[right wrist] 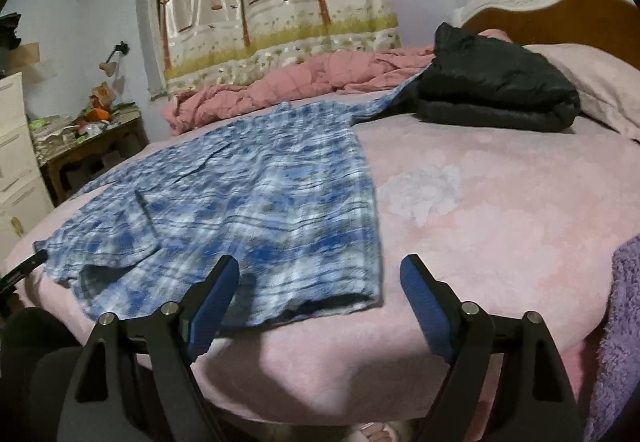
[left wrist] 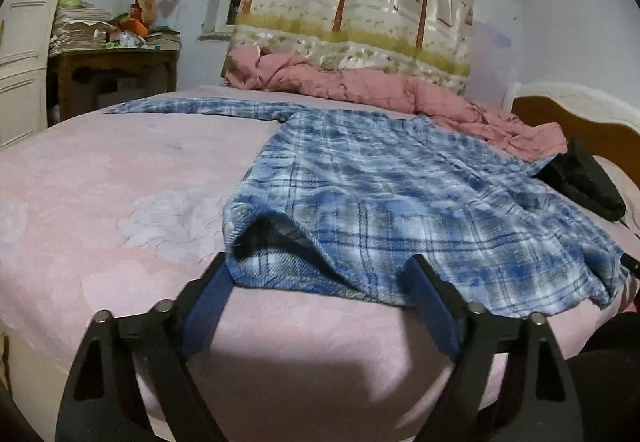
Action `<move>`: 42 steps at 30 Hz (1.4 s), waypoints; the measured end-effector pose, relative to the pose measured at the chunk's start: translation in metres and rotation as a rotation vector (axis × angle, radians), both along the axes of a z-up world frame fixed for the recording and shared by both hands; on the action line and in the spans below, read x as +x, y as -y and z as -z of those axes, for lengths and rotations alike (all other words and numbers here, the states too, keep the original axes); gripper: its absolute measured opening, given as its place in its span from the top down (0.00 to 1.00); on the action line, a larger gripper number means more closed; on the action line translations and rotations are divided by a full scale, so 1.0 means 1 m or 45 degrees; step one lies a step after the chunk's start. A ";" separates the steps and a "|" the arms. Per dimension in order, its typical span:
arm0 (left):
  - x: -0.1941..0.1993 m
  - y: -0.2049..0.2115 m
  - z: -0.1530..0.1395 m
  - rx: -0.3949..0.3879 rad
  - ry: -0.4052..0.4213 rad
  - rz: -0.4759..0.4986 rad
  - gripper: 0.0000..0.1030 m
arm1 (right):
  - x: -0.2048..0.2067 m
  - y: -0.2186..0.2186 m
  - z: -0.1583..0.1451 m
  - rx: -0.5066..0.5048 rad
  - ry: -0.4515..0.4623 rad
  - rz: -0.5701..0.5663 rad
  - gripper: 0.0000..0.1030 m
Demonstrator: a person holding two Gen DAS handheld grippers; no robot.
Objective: Fold large clothes
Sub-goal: 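Grasp the shirt hem with both grippers and lift it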
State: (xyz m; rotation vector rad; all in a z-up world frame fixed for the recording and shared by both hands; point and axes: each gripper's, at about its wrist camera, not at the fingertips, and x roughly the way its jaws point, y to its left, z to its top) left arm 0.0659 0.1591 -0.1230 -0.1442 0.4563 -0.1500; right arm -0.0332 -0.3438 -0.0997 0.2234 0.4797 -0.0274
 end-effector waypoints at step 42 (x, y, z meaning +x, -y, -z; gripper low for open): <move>0.172 0.002 -0.067 0.248 -0.286 -0.049 0.03 | 0.192 0.027 -0.055 0.016 -0.282 -0.023 0.17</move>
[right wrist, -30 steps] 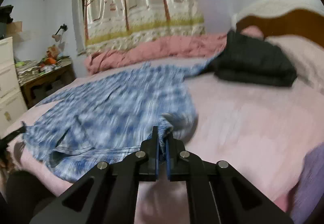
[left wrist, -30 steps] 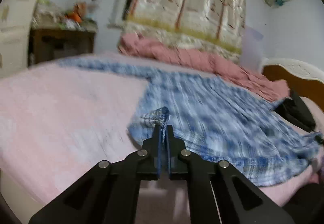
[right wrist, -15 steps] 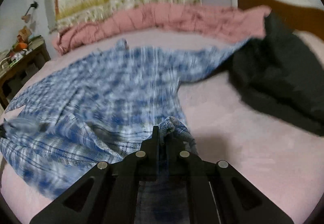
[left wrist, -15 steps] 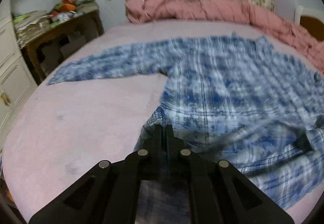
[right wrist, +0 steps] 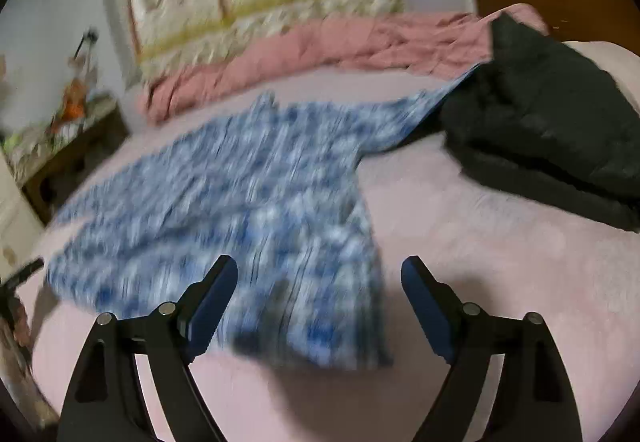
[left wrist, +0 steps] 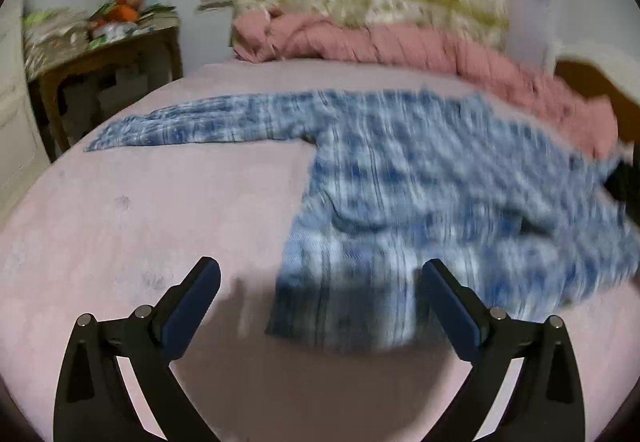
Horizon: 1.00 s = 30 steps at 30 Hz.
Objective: Fold large clothes
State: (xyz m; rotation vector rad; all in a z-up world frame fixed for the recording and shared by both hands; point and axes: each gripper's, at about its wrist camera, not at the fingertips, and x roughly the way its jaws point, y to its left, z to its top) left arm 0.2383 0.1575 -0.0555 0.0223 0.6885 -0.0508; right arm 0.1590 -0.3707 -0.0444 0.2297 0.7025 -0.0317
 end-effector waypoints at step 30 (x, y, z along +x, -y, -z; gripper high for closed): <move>0.047 0.127 -0.007 0.283 0.076 0.181 0.14 | 0.157 -0.132 -0.043 -0.453 -0.266 0.056 0.17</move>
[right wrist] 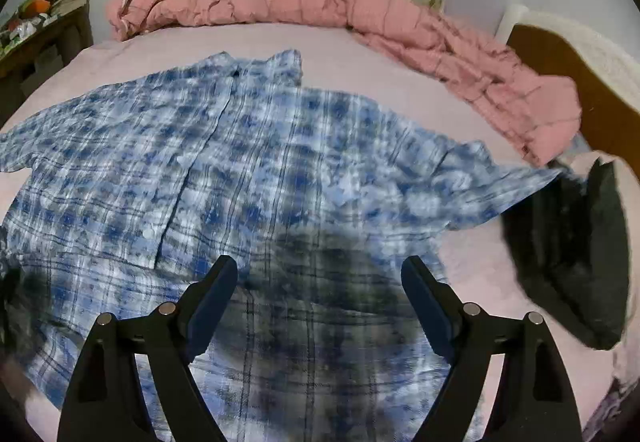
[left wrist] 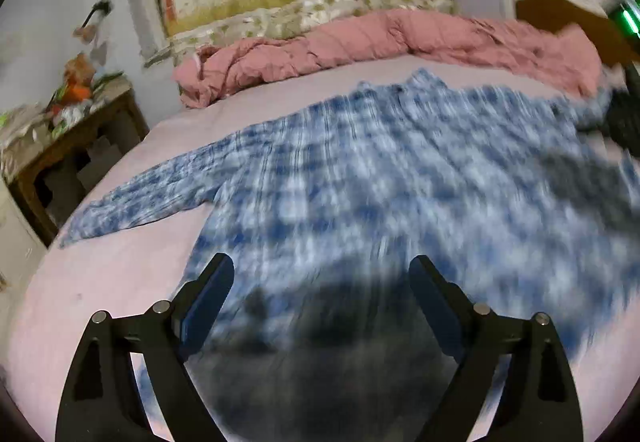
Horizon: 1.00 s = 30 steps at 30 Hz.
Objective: Fold large clothes
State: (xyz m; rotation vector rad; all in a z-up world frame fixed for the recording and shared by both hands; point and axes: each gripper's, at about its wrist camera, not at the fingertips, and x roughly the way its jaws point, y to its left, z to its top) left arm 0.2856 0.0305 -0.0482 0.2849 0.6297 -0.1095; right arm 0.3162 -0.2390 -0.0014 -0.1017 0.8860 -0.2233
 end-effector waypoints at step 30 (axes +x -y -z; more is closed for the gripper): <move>-0.094 -0.110 0.038 -0.801 -0.267 -0.048 0.10 | -0.219 0.049 0.077 0.389 0.188 -0.030 0.17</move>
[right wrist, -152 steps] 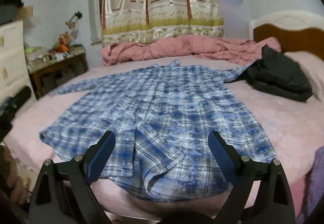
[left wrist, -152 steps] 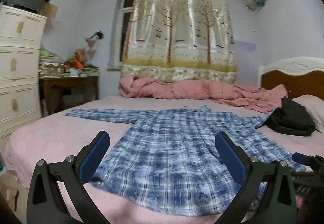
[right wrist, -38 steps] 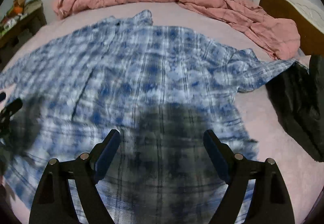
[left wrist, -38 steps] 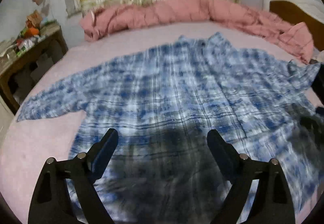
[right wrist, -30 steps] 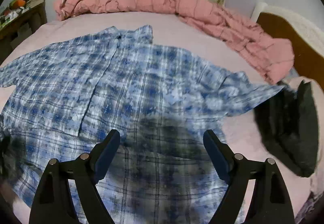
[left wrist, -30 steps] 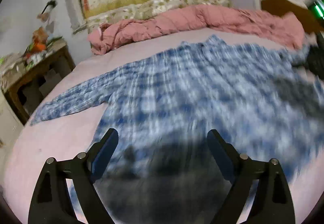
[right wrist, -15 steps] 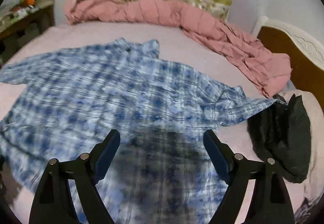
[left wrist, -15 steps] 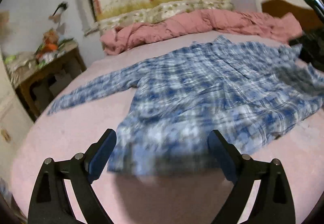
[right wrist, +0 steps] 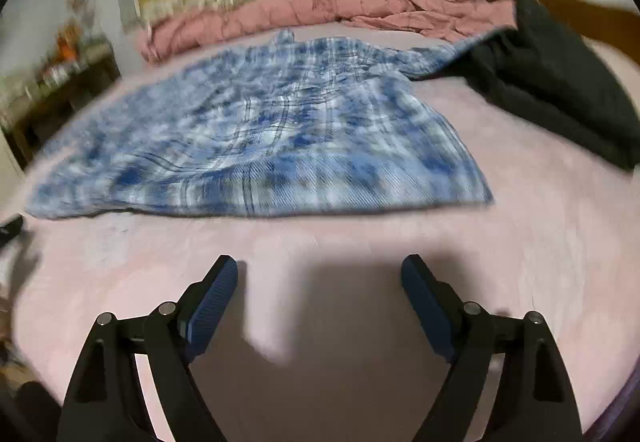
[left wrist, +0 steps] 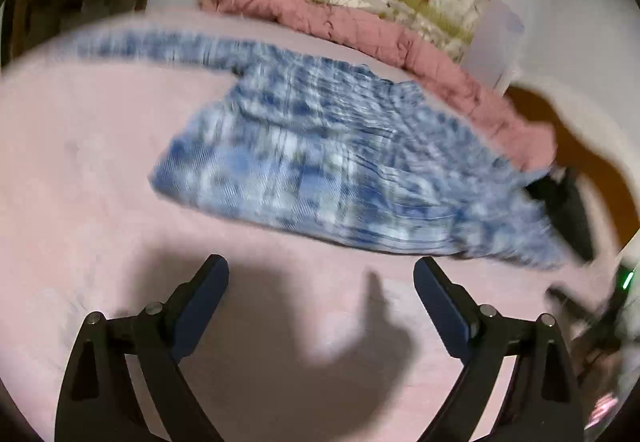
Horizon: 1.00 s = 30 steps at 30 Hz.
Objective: Fold large clothes
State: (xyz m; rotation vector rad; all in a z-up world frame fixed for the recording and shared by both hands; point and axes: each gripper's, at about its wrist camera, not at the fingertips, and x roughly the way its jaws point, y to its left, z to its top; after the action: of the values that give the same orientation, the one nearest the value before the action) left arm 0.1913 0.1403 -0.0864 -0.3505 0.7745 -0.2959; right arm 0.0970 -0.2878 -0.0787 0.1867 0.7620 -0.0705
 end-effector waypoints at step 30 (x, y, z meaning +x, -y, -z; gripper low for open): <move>0.043 0.000 -0.002 0.065 0.071 -0.224 0.97 | 0.059 0.051 0.012 0.405 0.120 0.137 0.97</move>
State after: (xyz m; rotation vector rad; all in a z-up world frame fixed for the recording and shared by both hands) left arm 0.2338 0.1405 -0.0843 -0.3582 0.6902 -0.1203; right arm 0.1557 -0.3383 -0.0904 0.5300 0.6655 -0.0417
